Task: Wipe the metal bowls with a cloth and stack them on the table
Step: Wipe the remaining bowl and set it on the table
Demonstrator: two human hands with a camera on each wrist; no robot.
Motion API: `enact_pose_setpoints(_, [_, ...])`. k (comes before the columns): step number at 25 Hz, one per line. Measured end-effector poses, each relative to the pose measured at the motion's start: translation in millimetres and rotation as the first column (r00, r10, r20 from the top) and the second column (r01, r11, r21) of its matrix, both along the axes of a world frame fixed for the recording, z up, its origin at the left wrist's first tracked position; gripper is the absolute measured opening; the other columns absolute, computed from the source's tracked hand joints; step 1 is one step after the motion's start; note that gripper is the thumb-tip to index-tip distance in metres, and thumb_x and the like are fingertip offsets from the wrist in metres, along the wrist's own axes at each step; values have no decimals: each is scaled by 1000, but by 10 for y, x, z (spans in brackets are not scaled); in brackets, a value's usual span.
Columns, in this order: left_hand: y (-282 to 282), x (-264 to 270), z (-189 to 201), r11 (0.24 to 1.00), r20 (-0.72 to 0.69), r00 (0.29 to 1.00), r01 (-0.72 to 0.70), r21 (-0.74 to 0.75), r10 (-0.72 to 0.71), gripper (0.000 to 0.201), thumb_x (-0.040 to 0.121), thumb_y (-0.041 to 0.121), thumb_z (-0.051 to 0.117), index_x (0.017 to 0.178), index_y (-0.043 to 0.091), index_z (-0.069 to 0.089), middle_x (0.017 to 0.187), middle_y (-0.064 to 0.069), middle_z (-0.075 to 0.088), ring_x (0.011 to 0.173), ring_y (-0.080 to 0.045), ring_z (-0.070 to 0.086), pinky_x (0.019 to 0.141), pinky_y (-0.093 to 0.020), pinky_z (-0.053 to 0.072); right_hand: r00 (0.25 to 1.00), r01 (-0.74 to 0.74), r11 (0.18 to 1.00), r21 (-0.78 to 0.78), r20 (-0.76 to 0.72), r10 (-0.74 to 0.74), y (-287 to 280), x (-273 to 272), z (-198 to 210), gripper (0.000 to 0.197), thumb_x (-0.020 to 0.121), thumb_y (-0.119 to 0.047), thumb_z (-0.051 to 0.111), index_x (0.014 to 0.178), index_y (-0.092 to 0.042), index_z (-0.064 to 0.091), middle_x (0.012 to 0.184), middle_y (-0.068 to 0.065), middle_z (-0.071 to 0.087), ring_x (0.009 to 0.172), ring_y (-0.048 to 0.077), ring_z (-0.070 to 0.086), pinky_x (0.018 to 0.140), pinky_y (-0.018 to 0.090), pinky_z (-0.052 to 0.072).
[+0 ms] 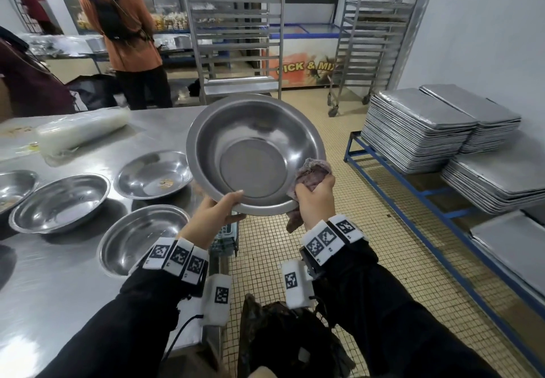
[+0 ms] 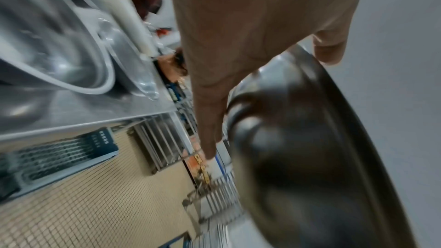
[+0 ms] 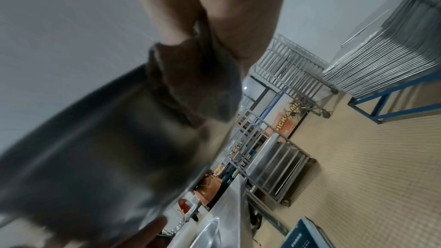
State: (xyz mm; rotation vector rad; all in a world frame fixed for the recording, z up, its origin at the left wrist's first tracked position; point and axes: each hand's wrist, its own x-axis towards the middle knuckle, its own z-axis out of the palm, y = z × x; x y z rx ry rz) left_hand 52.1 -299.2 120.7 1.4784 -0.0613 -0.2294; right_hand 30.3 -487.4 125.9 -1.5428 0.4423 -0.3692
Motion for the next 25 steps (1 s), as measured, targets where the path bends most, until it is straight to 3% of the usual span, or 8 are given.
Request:
enact_pose_setpoints(3, [236, 49, -43, 965, -23, 997, 61, -257, -69, 60, 88, 45, 60, 137, 14, 45, 128, -22, 59, 113, -38, 61, 90, -60, 50, 993, -111, 987, -112, -60, 105, -216, 2, -7, 39, 88, -8, 54, 122, -17, 37, 93, 4, 60, 70, 15, 62, 51, 21, 50])
enact_pose_setpoints(8, [490, -72, -104, 954, -169, 976, -179, -241, 140, 51, 94, 47, 46, 126, 9, 58, 119, -19, 67, 103, -31, 68, 82, -43, 53, 957, -289, 923, -252, -101, 272, -209, 52, 7, 29, 91, -18, 57, 117, -17, 44, 94, 1, 60, 71, 10, 61, 53, 17, 48])
enact_pose_setpoints(12, [818, -417, -244, 849, -232, 859, -499, -174, 457, 50, 95, 49, 48, 127, 13, 59, 110, -14, 71, 96, -28, 69, 71, -37, 54, 922, -386, 881, -275, -76, 380, 234, 130, -65, 43, 93, -21, 56, 132, -14, 39, 101, -5, 57, 89, 9, 59, 69, 17, 45])
enact_pose_setpoints(15, [1139, -815, -267, 764, -190, 775, -629, -144, 602, 50, 98, 50, 41, 127, 13, 56, 110, -14, 70, 95, -26, 69, 63, -34, 56, 867, -488, 814, -316, -69, 494, 771, 126, -154, 54, 93, -21, 54, 142, -15, 33, 123, 1, 55, 108, 16, 55, 95, 30, 45])
enact_pose_setpoints(18, [1545, -1192, -269, 630, -190, 636, -770, -95, 748, 46, 96, 55, 41, 110, 16, 60, 108, -15, 69, 95, -28, 69, 79, -44, 58, 790, -594, 726, -346, -78, 609, 1383, 52, -264, 55, 93, -20, 54, 143, -16, 32, 125, 1, 54, 114, 18, 51, 98, 26, 38])
enact_pose_setpoints(21, [2173, -1479, -375, 513, -81, 513, -858, -17, 855, 38, 92, 49, 46, 120, 24, 55, 117, -10, 65, 108, -26, 65, 94, -42, 51, 689, -701, 612, -365, -125, 714, 2038, -60, -417, 54, 93, -21, 56, 142, -13, 35, 124, 0, 54, 112, 15, 51, 92, 18, 33])
enact_pose_setpoints(23, [2628, -1610, -443, 466, 13, 473, -871, 159, 881, 25, 100, 32, 43, 118, 17, 51, 105, -5, 62, 98, -19, 62, 75, -22, 49, 648, -737, 566, -370, -148, 747, 2452, -142, -551, 53, 93, -20, 56, 141, -10, 35, 123, 2, 55, 112, 15, 51, 92, 16, 33])
enact_pose_setpoints(25, [3009, -1659, -542, 416, 75, 471, -834, 362, 879, 22, 101, 27, 43, 118, 13, 48, 97, -3, 57, 80, -10, 55, 57, -18, 43, 654, -733, 566, -378, -161, 739, 2794, -181, -678, 52, 93, -20, 56, 140, -10, 37, 124, 6, 57, 114, 21, 54, 96, 24, 38])
